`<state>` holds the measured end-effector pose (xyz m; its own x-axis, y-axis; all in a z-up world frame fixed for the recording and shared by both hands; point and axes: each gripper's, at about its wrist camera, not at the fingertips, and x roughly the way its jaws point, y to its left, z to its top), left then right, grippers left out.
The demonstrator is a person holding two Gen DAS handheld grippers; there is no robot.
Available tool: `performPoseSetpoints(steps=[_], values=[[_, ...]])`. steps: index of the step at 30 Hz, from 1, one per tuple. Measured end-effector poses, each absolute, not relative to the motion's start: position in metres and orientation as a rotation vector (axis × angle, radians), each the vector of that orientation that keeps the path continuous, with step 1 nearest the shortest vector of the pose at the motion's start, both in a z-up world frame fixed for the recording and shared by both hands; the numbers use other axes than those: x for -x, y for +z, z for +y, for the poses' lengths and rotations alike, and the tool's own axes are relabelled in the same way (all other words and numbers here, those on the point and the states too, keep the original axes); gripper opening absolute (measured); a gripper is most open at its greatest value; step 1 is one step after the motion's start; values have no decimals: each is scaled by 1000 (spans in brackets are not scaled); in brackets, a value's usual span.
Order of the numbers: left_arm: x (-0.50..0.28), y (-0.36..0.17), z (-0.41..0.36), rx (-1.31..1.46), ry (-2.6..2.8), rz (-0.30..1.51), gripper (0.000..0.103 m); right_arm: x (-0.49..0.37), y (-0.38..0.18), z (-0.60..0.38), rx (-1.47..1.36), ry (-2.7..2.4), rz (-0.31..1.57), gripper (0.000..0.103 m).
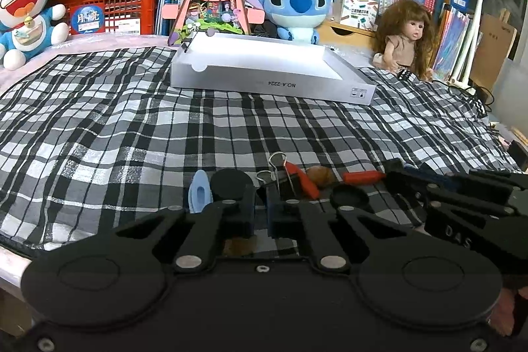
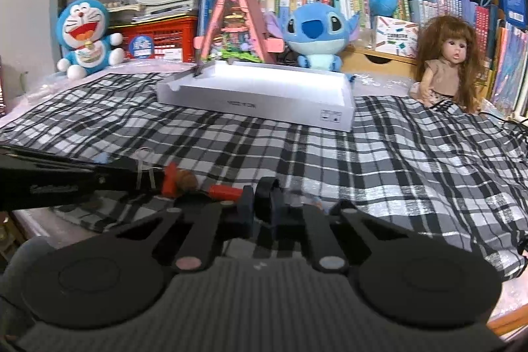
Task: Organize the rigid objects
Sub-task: 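Close the left tool on the binder clip while the right tool closes on the black cap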
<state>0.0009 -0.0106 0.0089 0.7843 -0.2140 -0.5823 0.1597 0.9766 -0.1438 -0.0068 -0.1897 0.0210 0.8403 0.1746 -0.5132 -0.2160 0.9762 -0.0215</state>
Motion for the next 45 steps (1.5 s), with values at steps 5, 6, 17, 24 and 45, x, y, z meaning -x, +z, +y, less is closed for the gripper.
performPoseSetpoints(steps=[5,6,17,24,45], values=[[1,9,-12,93,-211,639,9,14,22,-185,74,263,546,14],[1,9,-12,93,-213,637,10,15,21,-184,79,267,548,15],[-3,8,-17,96,-220,646,13,20,20,-200,8,241,558,39],[-7,3,-13,98,-202,655,22,14,15,-215,-69,223,586,50],[-9,8,-29,54,-153,621,35,-1,6,-211,-118,200,581,40]])
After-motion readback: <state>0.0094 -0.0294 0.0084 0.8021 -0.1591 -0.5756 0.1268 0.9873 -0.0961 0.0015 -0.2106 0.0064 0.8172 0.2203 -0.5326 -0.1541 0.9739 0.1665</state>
